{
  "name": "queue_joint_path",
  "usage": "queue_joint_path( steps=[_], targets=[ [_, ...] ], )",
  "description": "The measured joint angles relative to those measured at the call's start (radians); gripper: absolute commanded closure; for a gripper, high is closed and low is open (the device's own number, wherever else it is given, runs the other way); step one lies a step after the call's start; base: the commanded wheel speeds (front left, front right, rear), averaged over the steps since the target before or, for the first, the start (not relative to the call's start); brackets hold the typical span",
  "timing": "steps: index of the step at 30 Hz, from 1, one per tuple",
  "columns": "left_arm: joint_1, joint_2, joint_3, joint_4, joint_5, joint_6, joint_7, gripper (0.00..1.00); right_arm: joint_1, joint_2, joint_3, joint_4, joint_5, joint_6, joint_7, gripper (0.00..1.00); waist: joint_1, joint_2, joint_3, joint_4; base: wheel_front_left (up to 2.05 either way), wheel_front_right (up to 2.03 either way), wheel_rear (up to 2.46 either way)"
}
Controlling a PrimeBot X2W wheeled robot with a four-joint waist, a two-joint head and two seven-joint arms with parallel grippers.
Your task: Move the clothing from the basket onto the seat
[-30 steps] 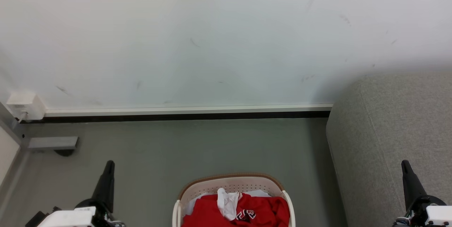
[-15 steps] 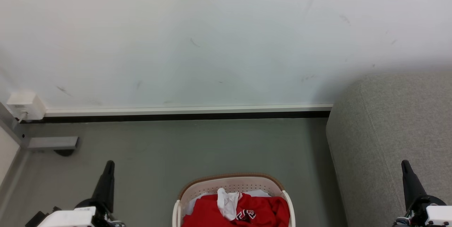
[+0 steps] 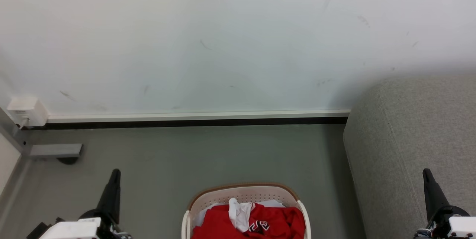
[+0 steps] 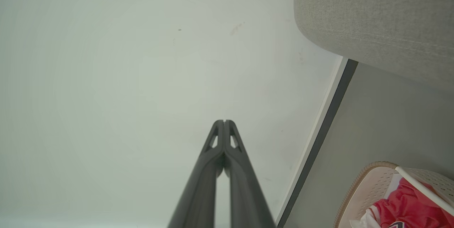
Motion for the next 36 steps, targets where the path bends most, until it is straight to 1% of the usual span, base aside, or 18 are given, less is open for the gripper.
queue_joint_path(
  steps=[36],
  targets=[
    [0.000, 0.000, 0.000, 0.000, 0.000, 0.000, 0.000, 1.00, 0.000, 0.000, 0.000, 0.000, 0.000, 0.000, 0.000, 1.00, 0.0000, 0.0000, 0.000, 0.000, 0.00, 0.00, 0.00]
  ],
)
